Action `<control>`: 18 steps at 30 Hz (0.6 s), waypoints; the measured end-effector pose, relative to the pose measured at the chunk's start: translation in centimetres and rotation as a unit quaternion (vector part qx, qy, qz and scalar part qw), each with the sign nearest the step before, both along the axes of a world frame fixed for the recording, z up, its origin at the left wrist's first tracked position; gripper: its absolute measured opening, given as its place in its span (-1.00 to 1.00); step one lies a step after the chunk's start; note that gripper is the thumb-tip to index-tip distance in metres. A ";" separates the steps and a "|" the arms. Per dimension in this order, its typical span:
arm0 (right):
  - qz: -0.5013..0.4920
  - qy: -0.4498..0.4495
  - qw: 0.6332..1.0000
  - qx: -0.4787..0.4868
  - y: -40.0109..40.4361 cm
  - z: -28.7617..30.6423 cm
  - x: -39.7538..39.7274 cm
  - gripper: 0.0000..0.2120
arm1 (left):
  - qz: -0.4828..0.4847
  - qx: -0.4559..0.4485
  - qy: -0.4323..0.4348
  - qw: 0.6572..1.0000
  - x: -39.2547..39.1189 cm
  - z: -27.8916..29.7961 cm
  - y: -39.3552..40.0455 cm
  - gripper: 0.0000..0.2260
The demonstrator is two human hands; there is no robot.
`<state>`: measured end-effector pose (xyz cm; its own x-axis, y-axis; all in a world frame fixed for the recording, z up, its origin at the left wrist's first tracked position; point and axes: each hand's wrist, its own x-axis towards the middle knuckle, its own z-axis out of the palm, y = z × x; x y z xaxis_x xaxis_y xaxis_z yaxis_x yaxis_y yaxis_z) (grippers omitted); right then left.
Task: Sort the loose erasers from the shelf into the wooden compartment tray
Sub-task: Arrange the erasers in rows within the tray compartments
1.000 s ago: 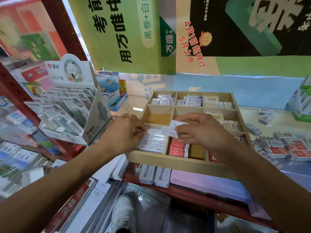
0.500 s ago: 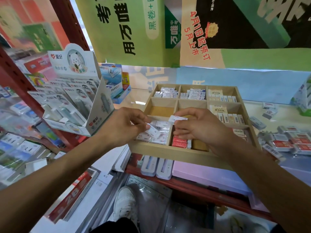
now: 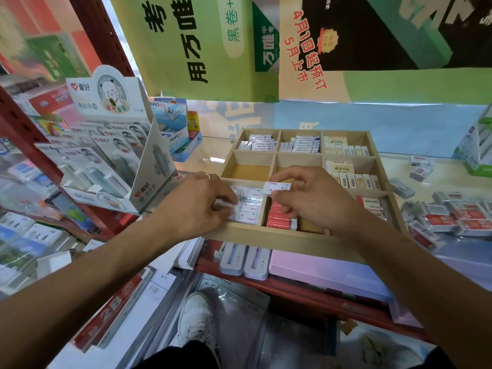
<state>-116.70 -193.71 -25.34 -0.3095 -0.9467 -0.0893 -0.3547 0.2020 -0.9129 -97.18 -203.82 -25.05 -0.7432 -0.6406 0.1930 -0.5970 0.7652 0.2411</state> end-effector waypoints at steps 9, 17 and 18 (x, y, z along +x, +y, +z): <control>0.025 0.014 0.999 0.016 -0.1 0.0 0.6 -0.75 | 0.040 -0.043 -0.034 0.998 -0.4 -0.3 -1.0 -0.77; 0.024 -0.084 0.996 0.009 -0.1 0.3 0.6 -0.86 | -0.067 0.016 0.130 0.989 -0.8 0.4 0.6 -0.75; 0.027 -0.114 0.993 0.007 0.0 0.4 0.7 -0.87 | -0.082 0.014 0.130 0.988 -1.0 0.4 0.9 -0.75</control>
<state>-115.97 -193.72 -24.91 -0.2278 -0.9597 -0.1645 -0.1502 0.2016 -0.9679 -98.22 -202.93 -24.63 -0.7651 -0.5230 0.3756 -0.3800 0.8377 0.3922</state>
